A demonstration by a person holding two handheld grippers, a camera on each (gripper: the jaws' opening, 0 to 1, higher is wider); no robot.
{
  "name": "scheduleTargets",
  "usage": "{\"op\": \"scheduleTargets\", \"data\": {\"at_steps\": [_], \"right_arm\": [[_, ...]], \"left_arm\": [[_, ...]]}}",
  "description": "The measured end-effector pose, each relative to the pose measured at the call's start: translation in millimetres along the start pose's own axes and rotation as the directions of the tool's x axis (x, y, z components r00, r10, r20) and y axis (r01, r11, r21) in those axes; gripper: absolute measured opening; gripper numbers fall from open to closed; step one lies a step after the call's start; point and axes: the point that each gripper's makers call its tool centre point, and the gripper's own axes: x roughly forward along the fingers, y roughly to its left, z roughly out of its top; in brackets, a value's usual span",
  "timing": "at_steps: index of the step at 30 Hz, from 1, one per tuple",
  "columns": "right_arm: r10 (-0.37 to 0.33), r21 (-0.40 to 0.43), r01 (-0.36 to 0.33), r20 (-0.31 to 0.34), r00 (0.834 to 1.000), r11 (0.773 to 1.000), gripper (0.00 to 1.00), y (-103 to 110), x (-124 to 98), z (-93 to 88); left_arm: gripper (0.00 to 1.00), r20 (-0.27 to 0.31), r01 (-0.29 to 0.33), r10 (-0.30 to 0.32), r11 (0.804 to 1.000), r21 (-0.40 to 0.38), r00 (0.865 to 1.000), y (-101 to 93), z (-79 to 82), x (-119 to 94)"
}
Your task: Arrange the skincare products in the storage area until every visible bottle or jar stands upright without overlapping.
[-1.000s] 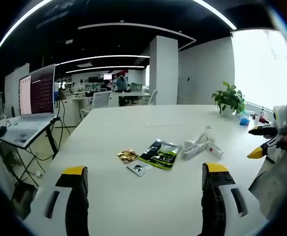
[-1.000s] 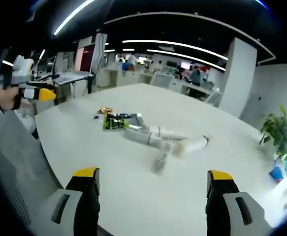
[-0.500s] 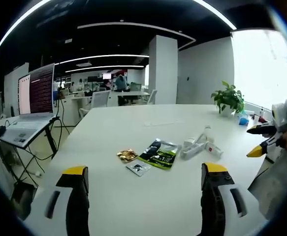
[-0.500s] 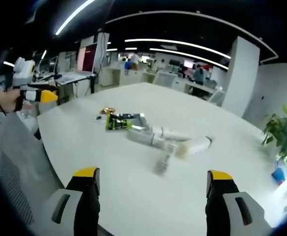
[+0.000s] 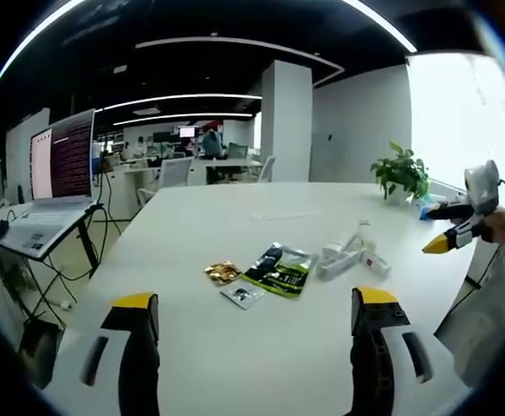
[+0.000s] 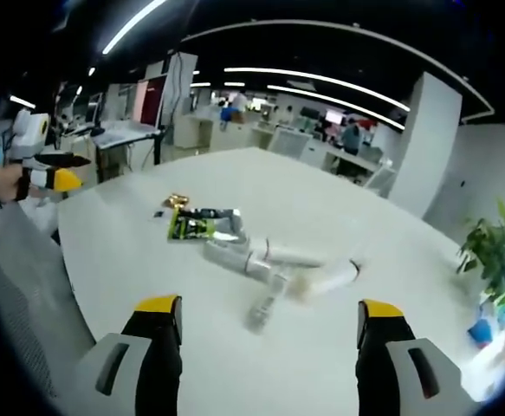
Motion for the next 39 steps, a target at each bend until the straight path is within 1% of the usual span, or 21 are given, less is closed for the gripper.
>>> {"op": "scheduleTargets", "data": {"at_steps": [5,13,14,17,20,29,32,34,36,39], "right_arm": [[0.006,-0.016,-0.006,-0.004,1.000,1.000,0.86,-5,8,4.5],[0.017,0.004,-0.017,0.000,1.000,1.000,0.82,-14,21,16.0],[0.020,0.012,-0.020,0.001,1.000,1.000,0.82,-14,22,17.2],[0.025,0.080,-0.025,0.006,1.000,0.996,0.82,-15,27,22.0],[0.025,0.110,-0.026,0.010,1.000,0.994,0.82,-16,32,23.9],[0.028,0.227,-0.021,-0.025,0.999,0.974,0.78,-23,52,30.1],[0.028,0.262,-0.017,-0.039,0.999,0.965,0.78,-27,59,27.2],[0.026,0.281,-0.008,-0.061,0.998,0.960,0.77,-29,62,22.6],[0.022,0.293,0.004,-0.085,0.996,0.956,0.76,-31,66,18.1],[0.011,0.287,0.019,-0.103,0.995,0.958,0.74,-33,69,15.9]], "left_arm": [[0.84,-0.009,0.006,-0.006,1.000,0.011,1.000,-0.9,-0.8,1],[0.83,-0.030,0.011,-0.011,1.000,0.020,1.000,-1.4,-4.2,2],[0.83,-0.031,0.011,-0.011,1.000,0.021,0.999,-0.9,-4.6,2],[0.83,-0.034,0.014,-0.013,1.000,0.024,0.999,-1.6,-5.3,2],[0.82,-0.036,0.015,-0.014,0.999,0.028,0.999,-1.9,-5.6,3],[0.81,-0.036,0.005,-0.005,1.000,0.023,0.999,0.8,-5.8,2],[0.80,-0.035,0.003,-0.002,1.000,0.019,0.999,0.3,-5.0,2],[0.80,-0.036,0.003,-0.002,1.000,0.018,0.999,0.3,-5.1,2],[0.80,-0.036,0.007,-0.006,1.000,0.017,0.999,-0.9,-4.9,1],[0.80,-0.033,0.008,-0.008,1.000,0.019,0.999,-1.7,-4.0,1]]}}
